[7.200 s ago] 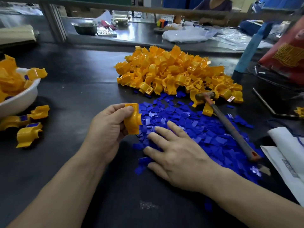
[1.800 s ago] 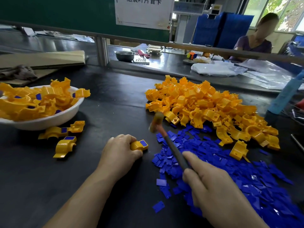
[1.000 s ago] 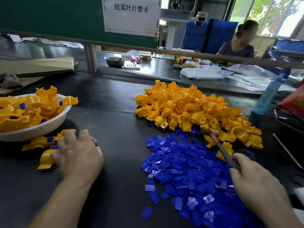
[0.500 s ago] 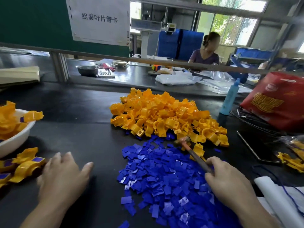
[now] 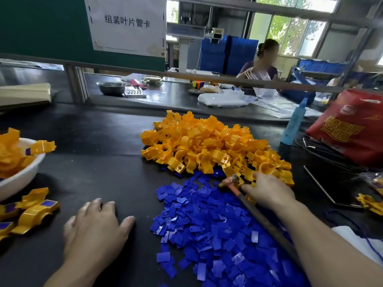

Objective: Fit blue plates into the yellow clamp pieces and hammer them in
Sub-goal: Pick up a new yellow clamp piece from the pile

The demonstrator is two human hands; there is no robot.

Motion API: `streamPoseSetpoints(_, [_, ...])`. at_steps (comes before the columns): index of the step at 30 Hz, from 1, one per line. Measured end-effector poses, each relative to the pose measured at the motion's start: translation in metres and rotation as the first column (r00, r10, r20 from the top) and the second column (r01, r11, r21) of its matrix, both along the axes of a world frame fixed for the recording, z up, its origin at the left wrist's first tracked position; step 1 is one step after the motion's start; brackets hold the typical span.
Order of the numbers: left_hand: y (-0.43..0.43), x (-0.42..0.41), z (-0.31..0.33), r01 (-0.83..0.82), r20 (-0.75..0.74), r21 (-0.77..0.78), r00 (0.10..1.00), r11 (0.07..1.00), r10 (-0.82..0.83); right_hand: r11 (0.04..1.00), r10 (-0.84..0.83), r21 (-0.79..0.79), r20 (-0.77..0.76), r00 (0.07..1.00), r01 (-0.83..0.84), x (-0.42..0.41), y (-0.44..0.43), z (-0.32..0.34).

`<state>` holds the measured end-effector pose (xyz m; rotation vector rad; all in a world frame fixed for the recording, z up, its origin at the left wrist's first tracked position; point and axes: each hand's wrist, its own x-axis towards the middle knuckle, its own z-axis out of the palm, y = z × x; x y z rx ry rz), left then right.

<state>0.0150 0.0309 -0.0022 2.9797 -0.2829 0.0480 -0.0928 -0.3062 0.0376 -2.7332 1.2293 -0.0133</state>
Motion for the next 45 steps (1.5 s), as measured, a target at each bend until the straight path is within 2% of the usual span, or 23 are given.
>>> streamPoseSetpoints(5, [-0.001,-0.001,0.002,0.014,0.015,0.016,1.000,1.000,-0.014,1.000,0.006,0.018,0.086,0.996,-0.007,0.003,0.000,-0.013])
streamPoseSetpoints(8, [-0.003,-0.003,0.001,0.030,0.011,-0.011,0.999,0.999,-0.030,0.992,0.041,-0.126,0.247,0.968,-0.010,-0.007,0.003,-0.012])
streamPoseSetpoints(10, [-0.005,-0.007,0.002,0.055,0.023,-0.086,0.998,0.995,-0.053,0.988,0.083,-0.152,0.376,0.923,-0.027,-0.018,0.006,-0.006])
streamPoseSetpoints(12, [-0.012,-0.015,0.005,0.137,0.071,-0.245,0.990,0.960,-0.123,0.997,0.076,-0.024,0.534,0.842,-0.075,-0.029,0.015,0.004])
streamPoseSetpoints(15, [-0.025,-0.040,0.013,0.382,0.179,-0.445,0.924,0.810,-0.337,0.951,-0.050,0.254,0.694,0.718,-0.180,-0.048,0.041,0.020])
streamPoseSetpoints(16, [-0.029,-0.050,0.016,0.450,0.191,-0.502,0.891,0.739,-0.412,0.903,-0.113,0.366,0.709,0.697,-0.226,-0.053,0.053,0.024])
streamPoseSetpoints(18, [-0.036,-0.071,0.022,0.484,0.134,-0.658,0.829,0.578,-0.542,0.704,-0.252,0.622,0.669,0.699,-0.342,-0.061,0.081,0.028])
streamPoseSetpoints(20, [-0.042,-0.088,0.025,0.393,0.048,-0.820,0.772,0.416,-0.634,0.458,-0.304,0.784,0.582,0.755,-0.419,-0.065,0.108,0.030])
streamPoseSetpoints(22, [-0.047,-0.096,0.026,0.266,0.015,-0.928,0.726,0.261,-0.687,0.268,-0.268,0.866,0.488,0.830,-0.422,-0.067,0.130,0.031])
streamPoseSetpoints(24, [-0.048,-0.096,0.028,0.149,0.013,-0.980,0.717,0.135,-0.697,0.170,-0.216,0.904,0.423,0.880,-0.393,-0.067,0.145,0.031])
streamPoseSetpoints(27, [-0.045,-0.093,0.030,0.066,0.017,-0.997,0.722,0.044,-0.692,0.127,-0.219,0.924,0.382,0.898,-0.362,-0.066,0.154,0.028])
streamPoseSetpoints(29, [-0.045,-0.091,0.030,0.018,-0.019,-0.999,0.721,0.047,-0.692,0.154,-0.233,0.924,0.379,0.896,-0.351,-0.065,0.155,0.024])
streamPoseSetpoints(30, [-0.046,-0.090,0.029,0.005,-0.045,-0.997,0.730,0.071,-0.682,0.214,-0.225,0.912,0.395,0.891,-0.350,-0.065,0.156,0.022])
streamPoseSetpoints(31, [-0.046,-0.088,0.025,-0.013,-0.079,-0.995,0.744,0.103,-0.664,0.339,-0.189,0.877,0.419,0.888,-0.342,-0.064,0.155,0.018])
streamPoseSetpoints(32, [-0.047,-0.085,0.022,-0.044,-0.116,-0.991,0.755,0.127,-0.645,0.526,-0.117,0.785,0.447,0.887,-0.327,-0.065,0.153,0.014])
streamPoseSetpoints(33, [-0.047,-0.083,0.020,-0.090,-0.156,-0.987,0.766,0.137,-0.624,0.726,-0.005,0.612,0.459,0.888,-0.313,-0.067,0.149,0.010])
streamPoseSetpoints(34, [-0.047,-0.081,0.018,-0.139,-0.195,-0.981,0.778,0.138,-0.598,0.876,0.135,0.370,0.429,0.893,-0.311,-0.070,0.144,0.006])
streamPoseSetpoints(35, [-0.047,-0.077,0.017,-0.183,-0.226,-0.974,0.792,0.132,-0.568,0.943,0.246,0.132,0.345,0.906,-0.306,-0.071,0.140,0.003])
streamPoseSetpoints(36, [-0.047,-0.073,0.016,-0.228,-0.253,-0.967,0.800,0.113,-0.545,0.953,0.297,-0.024,0.256,0.920,-0.302,-0.072,0.136,0.002])
streamPoseSetpoints(37, [-0.048,-0.070,0.014,-0.283,-0.278,-0.956,0.796,0.076,-0.537,0.945,0.325,-0.103,0.180,0.928,-0.311,-0.073,0.134,0.000])
streamPoseSetpoints(40, [-0.046,-0.062,0.015,-0.410,-0.331,-0.912,0.748,-0.008,-0.575,0.905,0.408,-0.135,0.004,0.913,-0.404,-0.072,0.137,-0.009])
streamPoseSetpoints(42, [-0.045,-0.062,0.016,-0.432,-0.337,-0.902,0.721,-0.013,-0.605,0.882,0.453,-0.142,-0.010,0.892,-0.450,-0.068,0.142,-0.014])
streamPoseSetpoints(45, [-0.045,-0.064,0.017,-0.424,-0.347,-0.905,0.708,0.022,-0.615,0.870,0.477,-0.171,0.060,0.877,-0.462,-0.063,0.142,-0.019])
